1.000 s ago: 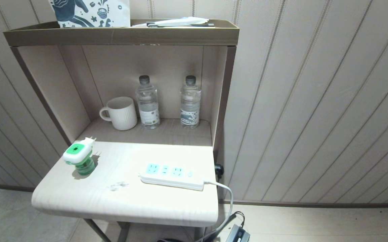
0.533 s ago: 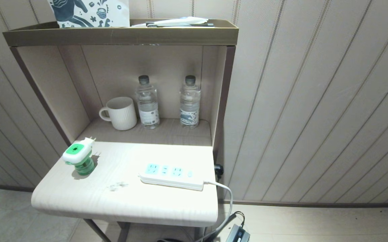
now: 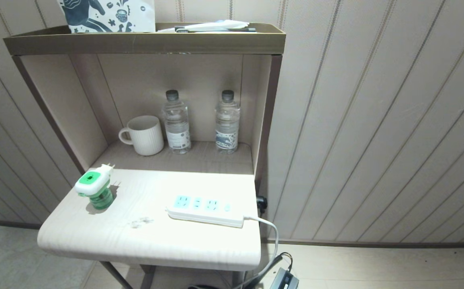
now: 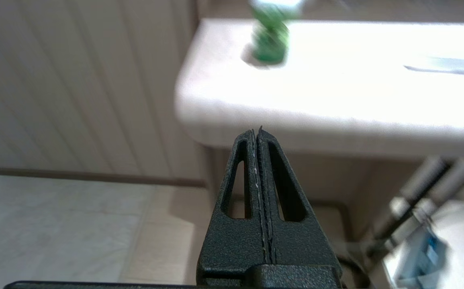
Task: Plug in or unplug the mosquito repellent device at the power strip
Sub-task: Pick up the mosquito repellent liquid
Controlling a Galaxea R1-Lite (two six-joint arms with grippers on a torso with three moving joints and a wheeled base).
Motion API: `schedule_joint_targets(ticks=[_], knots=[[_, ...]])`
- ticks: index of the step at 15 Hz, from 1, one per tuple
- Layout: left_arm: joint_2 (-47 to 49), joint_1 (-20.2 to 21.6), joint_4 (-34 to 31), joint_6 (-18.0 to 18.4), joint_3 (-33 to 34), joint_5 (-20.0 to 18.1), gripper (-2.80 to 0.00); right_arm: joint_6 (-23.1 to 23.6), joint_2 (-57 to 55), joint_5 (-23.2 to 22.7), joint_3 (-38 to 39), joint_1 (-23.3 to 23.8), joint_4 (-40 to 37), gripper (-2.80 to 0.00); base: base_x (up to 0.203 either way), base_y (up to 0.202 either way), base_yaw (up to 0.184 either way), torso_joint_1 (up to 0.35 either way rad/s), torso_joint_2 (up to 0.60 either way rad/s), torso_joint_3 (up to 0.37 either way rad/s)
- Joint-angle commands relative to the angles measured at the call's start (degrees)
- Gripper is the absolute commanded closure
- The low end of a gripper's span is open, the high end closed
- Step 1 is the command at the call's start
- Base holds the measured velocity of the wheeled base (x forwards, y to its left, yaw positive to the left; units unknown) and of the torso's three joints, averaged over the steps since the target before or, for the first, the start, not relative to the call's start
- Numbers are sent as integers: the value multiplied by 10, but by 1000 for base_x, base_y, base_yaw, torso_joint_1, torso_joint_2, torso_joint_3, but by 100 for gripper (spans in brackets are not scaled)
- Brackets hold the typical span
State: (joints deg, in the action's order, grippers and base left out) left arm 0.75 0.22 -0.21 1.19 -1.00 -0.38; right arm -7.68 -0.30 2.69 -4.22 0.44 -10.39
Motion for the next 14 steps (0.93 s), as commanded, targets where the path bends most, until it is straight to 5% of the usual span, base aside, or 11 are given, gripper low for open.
schedule_joint_targets(ticks=[1, 9, 14], knots=[[-7, 0, -1, -2, 10, -7, 0, -2, -1, 0, 0, 0, -1, 0, 0, 0, 0, 0, 0, 0], [-7, -1, 1, -15, 10, -1, 0, -27, -1, 1, 0, 0, -1, 0, 0, 0, 0, 0, 0, 0], [-7, -1, 1, -15, 10, -1, 0, 122, -1, -36, 16, -1, 26, 0, 0, 0, 0, 0, 0, 0]])
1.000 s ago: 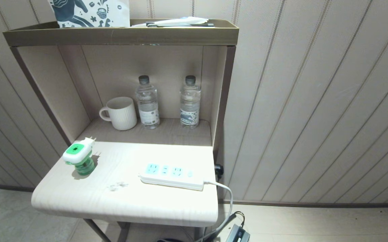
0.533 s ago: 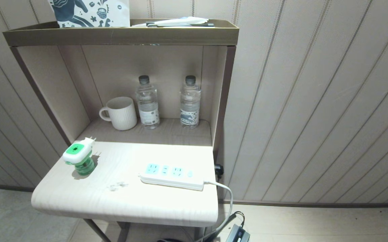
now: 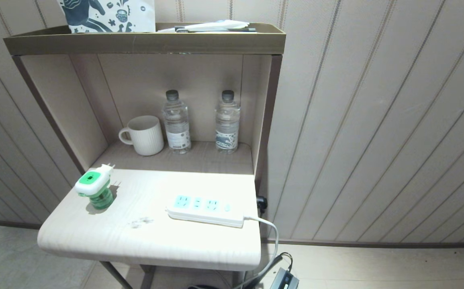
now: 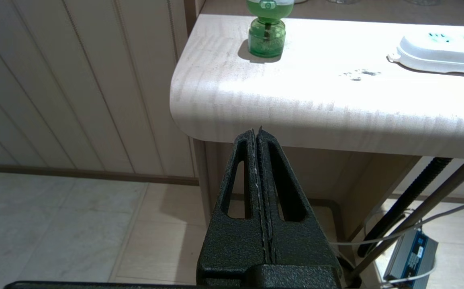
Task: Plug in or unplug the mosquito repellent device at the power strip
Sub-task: Pick up the mosquito repellent liquid
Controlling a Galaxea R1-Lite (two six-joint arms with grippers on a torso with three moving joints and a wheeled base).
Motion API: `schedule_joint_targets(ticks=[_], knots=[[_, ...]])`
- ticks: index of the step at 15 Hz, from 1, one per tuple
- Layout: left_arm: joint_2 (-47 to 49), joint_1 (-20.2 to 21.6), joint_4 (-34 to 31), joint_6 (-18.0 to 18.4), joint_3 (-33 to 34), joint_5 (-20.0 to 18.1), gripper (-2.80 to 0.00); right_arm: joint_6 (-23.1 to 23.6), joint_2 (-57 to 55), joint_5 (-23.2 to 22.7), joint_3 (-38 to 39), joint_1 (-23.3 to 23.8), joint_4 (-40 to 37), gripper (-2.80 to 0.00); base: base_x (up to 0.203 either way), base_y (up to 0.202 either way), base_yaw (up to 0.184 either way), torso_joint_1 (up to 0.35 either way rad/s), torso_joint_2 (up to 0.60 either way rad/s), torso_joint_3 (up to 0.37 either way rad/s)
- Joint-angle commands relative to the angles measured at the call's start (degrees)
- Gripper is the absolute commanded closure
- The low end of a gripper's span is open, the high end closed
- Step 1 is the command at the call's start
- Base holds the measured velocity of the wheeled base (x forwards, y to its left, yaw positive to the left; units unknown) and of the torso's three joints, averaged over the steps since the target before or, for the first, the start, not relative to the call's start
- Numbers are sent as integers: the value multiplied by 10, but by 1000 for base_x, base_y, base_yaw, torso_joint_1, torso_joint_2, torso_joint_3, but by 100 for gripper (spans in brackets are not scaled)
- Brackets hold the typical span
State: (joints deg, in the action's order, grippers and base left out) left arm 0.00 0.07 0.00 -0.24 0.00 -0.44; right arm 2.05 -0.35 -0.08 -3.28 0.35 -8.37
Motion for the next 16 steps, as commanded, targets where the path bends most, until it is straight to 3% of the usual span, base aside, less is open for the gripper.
schedule_joint_targets(ticks=[1, 16], knots=[[1, 0, -1, 1, 0, 0, 0, 37, -1, -16, 15, 0, 27, 0, 0, 0, 0, 0, 0, 0], [2, 1, -4, 10, -17, 2, 0, 27, 0, -12, 16, -1, 29, 0, 0, 0, 0, 0, 0, 0]])
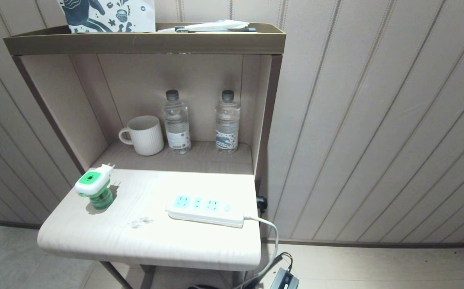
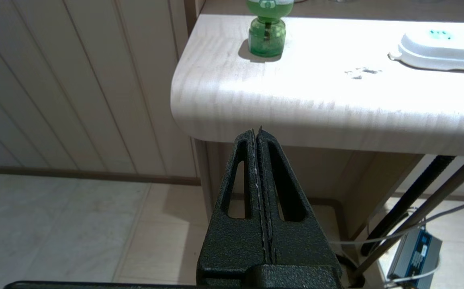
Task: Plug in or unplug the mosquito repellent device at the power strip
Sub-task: Pick up the mosquito repellent liquid
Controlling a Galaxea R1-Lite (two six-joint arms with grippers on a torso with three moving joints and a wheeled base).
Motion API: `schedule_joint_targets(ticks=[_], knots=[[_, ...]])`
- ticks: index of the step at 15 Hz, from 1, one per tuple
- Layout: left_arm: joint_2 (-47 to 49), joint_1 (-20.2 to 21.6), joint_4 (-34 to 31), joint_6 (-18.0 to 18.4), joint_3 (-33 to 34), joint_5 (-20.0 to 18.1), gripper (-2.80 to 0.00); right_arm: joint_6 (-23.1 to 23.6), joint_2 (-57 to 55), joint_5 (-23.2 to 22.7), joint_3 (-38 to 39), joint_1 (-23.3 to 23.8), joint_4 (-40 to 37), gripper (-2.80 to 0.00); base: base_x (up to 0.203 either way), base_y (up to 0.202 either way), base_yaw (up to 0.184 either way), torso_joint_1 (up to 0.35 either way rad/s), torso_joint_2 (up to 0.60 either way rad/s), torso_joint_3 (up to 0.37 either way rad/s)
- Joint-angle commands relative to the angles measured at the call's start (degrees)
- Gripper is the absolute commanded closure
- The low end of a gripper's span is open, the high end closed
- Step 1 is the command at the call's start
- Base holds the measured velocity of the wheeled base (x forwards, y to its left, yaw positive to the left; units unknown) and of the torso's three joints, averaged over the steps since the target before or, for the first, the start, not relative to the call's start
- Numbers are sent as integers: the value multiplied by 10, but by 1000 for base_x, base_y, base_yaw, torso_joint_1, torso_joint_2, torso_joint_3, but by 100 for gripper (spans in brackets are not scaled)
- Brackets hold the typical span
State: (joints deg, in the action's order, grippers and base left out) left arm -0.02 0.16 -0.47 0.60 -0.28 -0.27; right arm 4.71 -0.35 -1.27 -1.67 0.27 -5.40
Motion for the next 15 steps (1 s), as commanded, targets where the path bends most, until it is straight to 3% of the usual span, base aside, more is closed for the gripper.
schedule_joint_targets(ticks=[1, 4, 6, 8, 12, 15], knots=[[12, 0, -8, 1, -54, 0, 0, 0, 0, -1, 0, 0, 0, 0, 0, 0, 0, 0, 0, 0], [98, 1, -33, 4, -180, -15, 0, 0, 0, -1, 0, 0, 0, 0, 0, 0, 0, 0, 0, 0], [135, 1, -13, 23, -207, -63, 0, 0, 0, -1, 0, 0, 0, 0, 0, 0, 0, 0, 0, 0], [181, 8, 59, 41, -153, -116, 0, 0, 0, -1, 0, 0, 0, 0, 0, 0, 0, 0, 0, 0], [336, 25, 238, 12, -26, -152, 0, 0, 0, -1, 0, 1, 0, 0, 0, 0, 0, 0, 0, 0], [372, 28, 273, -23, 3, -159, 0, 0, 0, -1, 0, 1, 0, 0, 0, 0, 0, 0, 0, 0]])
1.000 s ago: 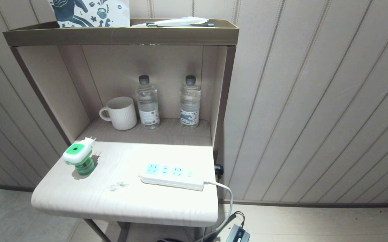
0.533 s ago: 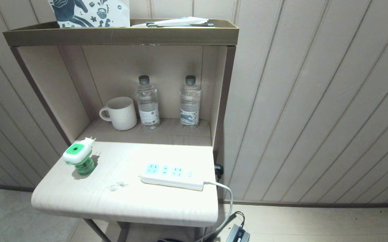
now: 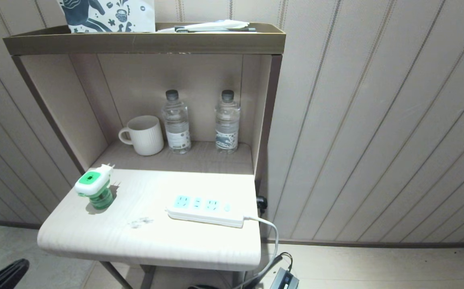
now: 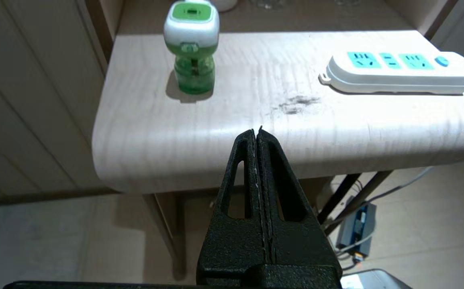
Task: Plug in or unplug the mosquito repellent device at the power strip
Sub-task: Pick up the mosquito repellent liquid
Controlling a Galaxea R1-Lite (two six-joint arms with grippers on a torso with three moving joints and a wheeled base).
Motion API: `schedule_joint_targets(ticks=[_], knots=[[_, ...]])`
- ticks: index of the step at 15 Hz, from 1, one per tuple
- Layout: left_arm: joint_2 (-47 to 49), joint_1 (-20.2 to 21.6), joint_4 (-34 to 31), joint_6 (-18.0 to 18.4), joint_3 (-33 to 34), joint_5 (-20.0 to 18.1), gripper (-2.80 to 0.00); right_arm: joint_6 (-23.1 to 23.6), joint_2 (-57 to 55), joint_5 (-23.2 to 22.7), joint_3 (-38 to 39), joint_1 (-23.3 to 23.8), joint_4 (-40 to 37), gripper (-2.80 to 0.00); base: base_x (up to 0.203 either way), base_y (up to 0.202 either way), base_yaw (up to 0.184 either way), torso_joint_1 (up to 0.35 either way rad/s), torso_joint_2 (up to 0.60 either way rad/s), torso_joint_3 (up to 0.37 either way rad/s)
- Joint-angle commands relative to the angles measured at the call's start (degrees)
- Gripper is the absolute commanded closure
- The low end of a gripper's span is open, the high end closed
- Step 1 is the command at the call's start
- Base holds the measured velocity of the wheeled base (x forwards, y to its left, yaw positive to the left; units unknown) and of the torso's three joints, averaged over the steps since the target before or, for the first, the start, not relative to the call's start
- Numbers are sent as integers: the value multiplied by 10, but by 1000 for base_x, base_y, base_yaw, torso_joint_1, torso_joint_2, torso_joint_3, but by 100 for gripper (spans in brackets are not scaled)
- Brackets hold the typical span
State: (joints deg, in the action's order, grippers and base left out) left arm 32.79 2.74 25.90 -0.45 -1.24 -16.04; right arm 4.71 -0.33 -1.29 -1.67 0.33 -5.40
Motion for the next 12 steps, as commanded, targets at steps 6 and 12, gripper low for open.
schedule_joint_targets(ticks=[6, 12], knots=[[111, 3, 83, -45, 12, -1, 0, 0, 0, 0, 0, 0, 0, 0, 0, 0, 0, 0, 0, 0], [144, 1, 127, -50, 12, -1, -280, 1, 1, 0, 0, 0, 0, 0, 0, 0, 0, 0, 0, 0]])
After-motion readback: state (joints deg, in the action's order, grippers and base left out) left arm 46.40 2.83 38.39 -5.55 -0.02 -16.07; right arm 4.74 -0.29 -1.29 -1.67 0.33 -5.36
